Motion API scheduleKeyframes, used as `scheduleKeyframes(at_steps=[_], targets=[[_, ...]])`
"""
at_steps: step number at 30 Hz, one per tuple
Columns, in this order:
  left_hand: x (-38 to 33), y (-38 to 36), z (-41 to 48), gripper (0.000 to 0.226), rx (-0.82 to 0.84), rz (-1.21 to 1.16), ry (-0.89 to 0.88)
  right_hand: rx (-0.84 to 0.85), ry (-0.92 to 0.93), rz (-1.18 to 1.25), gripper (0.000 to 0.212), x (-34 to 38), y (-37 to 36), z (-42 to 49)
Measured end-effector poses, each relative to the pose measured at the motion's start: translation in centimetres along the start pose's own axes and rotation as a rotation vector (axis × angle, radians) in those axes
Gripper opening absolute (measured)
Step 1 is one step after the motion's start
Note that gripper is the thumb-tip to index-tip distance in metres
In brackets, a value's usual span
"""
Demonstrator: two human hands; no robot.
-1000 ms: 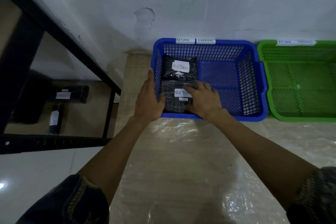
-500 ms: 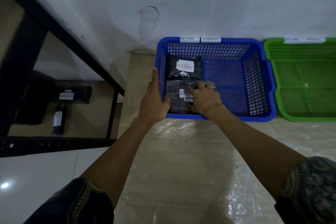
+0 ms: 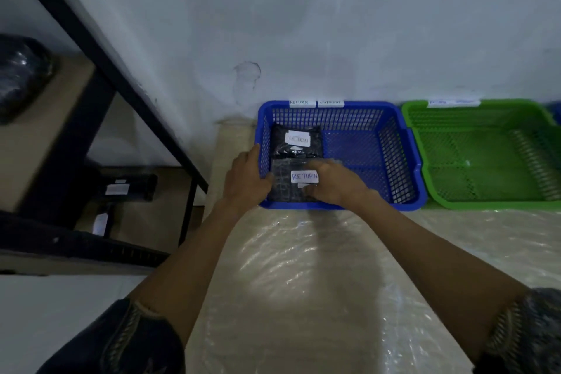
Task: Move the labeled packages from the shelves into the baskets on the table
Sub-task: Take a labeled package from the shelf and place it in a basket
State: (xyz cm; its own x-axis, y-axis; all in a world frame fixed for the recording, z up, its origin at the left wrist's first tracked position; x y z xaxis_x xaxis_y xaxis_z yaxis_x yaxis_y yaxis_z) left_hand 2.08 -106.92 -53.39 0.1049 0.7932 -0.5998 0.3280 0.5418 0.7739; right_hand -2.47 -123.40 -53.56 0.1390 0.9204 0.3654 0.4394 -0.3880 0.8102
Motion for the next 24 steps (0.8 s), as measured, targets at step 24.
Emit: scheduleKeyframes(at_steps=[24], targets=[[-2.4, 20.7, -37.0, 0.014, -0.085, 0.018, -0.179, -0.115, 0.243, -0.221, 0.046, 22.6, -0.6, -32.0]])
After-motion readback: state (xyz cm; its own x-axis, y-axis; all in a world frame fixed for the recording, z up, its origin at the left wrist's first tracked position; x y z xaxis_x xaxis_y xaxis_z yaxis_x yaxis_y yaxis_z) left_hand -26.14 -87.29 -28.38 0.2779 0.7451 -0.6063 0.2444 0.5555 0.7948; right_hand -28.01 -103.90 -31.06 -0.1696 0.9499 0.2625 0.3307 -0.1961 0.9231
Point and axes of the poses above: each hand's wrist, its own z-axis towards the middle knuckle, its own y-axis out of the back of the hand, x = y × z, the point moved 10 cm from there along z, towards the middle knuckle, and after that the axes turned 4 degrees about x, right-handed, at the moved point
